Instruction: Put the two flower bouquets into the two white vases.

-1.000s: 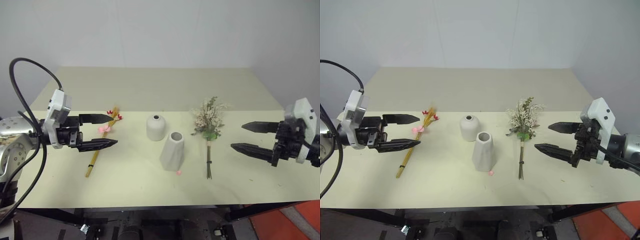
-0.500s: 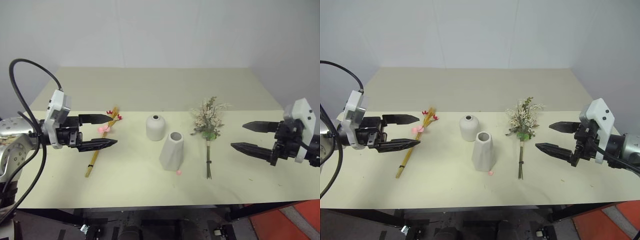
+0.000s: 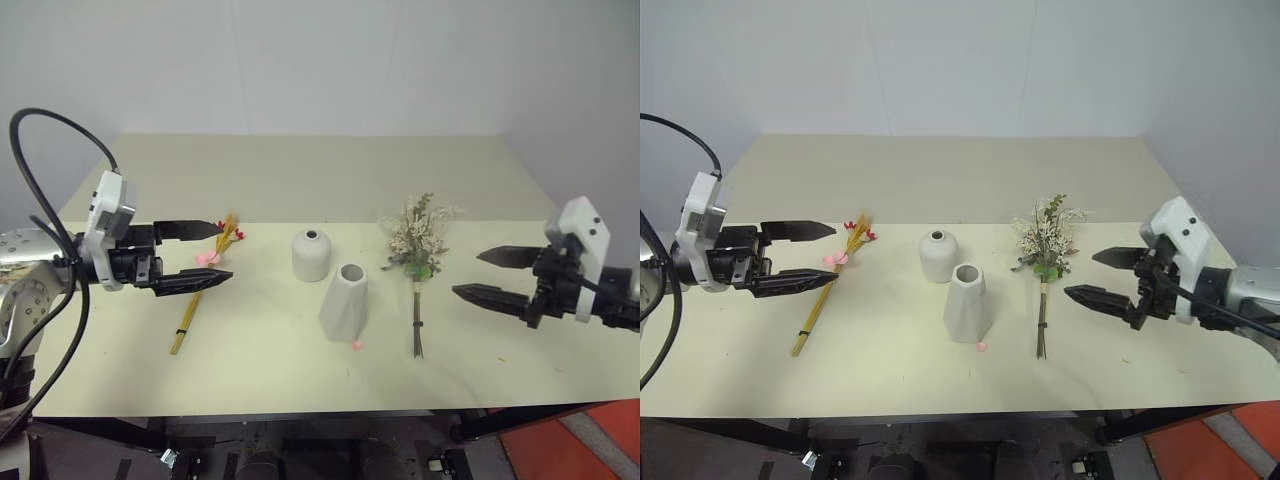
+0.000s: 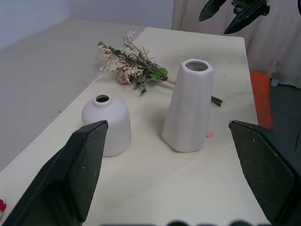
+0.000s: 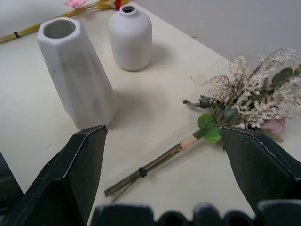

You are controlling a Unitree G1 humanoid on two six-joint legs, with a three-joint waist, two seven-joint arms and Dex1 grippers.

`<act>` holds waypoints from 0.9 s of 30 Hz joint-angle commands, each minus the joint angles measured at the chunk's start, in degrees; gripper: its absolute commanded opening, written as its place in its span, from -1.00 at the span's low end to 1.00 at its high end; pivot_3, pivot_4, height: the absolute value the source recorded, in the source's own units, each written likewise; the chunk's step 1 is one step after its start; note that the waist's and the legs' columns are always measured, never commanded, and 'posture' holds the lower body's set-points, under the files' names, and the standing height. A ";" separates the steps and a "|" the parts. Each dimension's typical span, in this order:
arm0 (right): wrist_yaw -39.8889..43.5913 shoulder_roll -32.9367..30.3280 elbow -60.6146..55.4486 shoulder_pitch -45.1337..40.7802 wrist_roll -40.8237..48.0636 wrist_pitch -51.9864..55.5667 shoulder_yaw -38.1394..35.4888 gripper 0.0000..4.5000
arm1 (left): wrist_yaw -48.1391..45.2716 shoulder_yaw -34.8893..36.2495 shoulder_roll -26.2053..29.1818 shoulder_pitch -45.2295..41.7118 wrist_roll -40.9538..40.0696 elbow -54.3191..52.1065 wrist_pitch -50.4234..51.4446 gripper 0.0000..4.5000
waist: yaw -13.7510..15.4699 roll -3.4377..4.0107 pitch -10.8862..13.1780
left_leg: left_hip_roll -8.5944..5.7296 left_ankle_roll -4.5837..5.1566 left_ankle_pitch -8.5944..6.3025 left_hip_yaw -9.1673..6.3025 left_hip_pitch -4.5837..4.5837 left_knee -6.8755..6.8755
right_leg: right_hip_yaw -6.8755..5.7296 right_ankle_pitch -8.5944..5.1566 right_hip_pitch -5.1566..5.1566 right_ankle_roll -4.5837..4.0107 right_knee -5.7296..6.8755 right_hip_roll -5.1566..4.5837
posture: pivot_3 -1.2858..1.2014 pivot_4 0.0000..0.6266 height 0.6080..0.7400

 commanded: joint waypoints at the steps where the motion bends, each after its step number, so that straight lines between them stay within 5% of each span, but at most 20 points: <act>1: 0.01 -0.01 -0.12 -1.74 0.64 -0.56 -0.47 1.00 | 4.87 0.57 2.40 -0.54 1.12 -1.77 4.17 0.99 | 0.01 -0.01 0.01 | 0.00 0.00 0.00 0.00 0.00 0.00 | 0.00 0.00 0.00 0.00 0.00 0.00 | 0.03 -0.52 1.00; 8: 5.23 -0.34 0.89 -5.73 2.14 -3.51 0.75 1.00 | 23.23 -16.15 9.10 -9.81 16.15 -2.73 25.75 0.99 | 0.00 -0.03 0.02 | -0.03 0.00 0.00 -0.03 0.07 0.00 | 0.01 -0.01 0.04 0.05 0.05 0.01 | 0.03 -0.52 1.00; 13: 8.69 0.48 1.94 -11.56 2.65 -6.03 3.78 1.00 | 29.41 -24.30 7.84 -19.34 18.80 0.62 43.92 0.99 | -0.05 -0.09 0.09 | -0.02 0.01 0.00 -0.07 -0.05 -0.02 | -0.02 -0.03 -0.05 0.08 0.04 0.02 | 0.03 -0.52 1.00; 24: 13.41 0.96 6.02 -16.37 -0.71 -11.11 8.50 1.00 | 34.81 -28.73 2.45 -21.58 19.59 5.65 54.51 0.99 | 0.02 -0.09 0.09 | -0.08 0.04 -0.02 -0.07 -0.76 0.12 | -0.01 0.25 -0.78 -0.37 0.16 -0.01 | 0.03 -0.52 1.00; 27: 13.94 1.13 6.69 -17.43 -1.07 -11.80 8.94 1.00 | 36.48 -29.65 -0.92 -22.10 20.86 9.29 53.01 0.74 | 0.04 -0.09 0.09 | -0.09 0.04 -0.02 -0.07 -0.73 0.12 | -0.01 0.25 -0.75 -0.38 0.16 -0.02 | 0.03 -0.52 1.00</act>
